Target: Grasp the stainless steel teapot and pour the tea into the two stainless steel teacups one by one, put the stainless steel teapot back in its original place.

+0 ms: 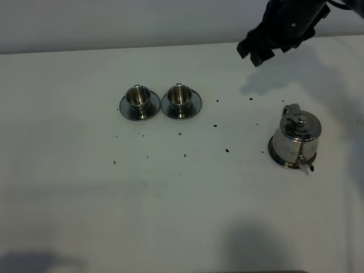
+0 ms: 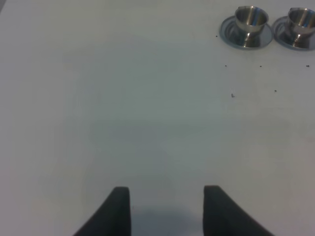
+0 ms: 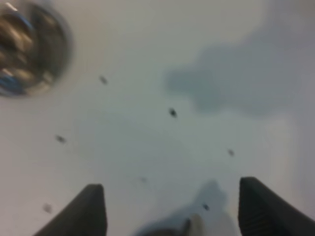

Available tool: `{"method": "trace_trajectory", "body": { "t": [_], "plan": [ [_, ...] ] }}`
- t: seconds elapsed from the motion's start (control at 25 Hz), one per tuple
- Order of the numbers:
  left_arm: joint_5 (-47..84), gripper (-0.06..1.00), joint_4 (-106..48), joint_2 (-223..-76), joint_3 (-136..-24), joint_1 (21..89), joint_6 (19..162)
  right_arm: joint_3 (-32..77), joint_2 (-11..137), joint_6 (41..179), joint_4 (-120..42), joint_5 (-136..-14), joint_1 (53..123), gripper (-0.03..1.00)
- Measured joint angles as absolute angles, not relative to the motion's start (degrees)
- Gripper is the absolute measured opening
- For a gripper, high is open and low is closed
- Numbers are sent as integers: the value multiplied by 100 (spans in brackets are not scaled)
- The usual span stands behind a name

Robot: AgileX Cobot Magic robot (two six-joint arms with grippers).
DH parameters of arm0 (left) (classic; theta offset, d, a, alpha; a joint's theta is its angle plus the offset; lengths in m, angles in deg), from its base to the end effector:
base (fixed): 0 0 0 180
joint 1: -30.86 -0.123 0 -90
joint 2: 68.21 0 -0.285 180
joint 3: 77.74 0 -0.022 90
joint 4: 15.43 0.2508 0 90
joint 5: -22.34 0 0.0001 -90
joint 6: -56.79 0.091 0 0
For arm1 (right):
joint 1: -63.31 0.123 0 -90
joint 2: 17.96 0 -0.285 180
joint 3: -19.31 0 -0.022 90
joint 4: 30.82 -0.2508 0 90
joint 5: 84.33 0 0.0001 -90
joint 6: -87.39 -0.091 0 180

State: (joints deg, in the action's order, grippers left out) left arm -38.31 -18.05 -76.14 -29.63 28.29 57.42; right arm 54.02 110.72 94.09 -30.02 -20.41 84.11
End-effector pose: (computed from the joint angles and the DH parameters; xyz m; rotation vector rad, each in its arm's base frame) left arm -0.0052 -0.0039 0.2798 -0.0323 2.0356 -0.0196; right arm 0.4342 0.1637 0.2657 -0.6601 2.6764 0.0473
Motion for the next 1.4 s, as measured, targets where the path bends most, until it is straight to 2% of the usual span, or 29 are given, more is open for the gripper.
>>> {"method": "trace_trajectory", "body": {
  "t": [0.24, 1.4],
  "plan": [
    [-3831, 38, -1805, -7614, -2963, 2829, 5742, 5510, 11639, 9399, -2579, -1495, 8361, 56],
    [-3831, 38, -1805, -7614, -2963, 2829, 5741, 5526, 12311, 9342, -2323, -1458, 8138, 56]
  ]
}}
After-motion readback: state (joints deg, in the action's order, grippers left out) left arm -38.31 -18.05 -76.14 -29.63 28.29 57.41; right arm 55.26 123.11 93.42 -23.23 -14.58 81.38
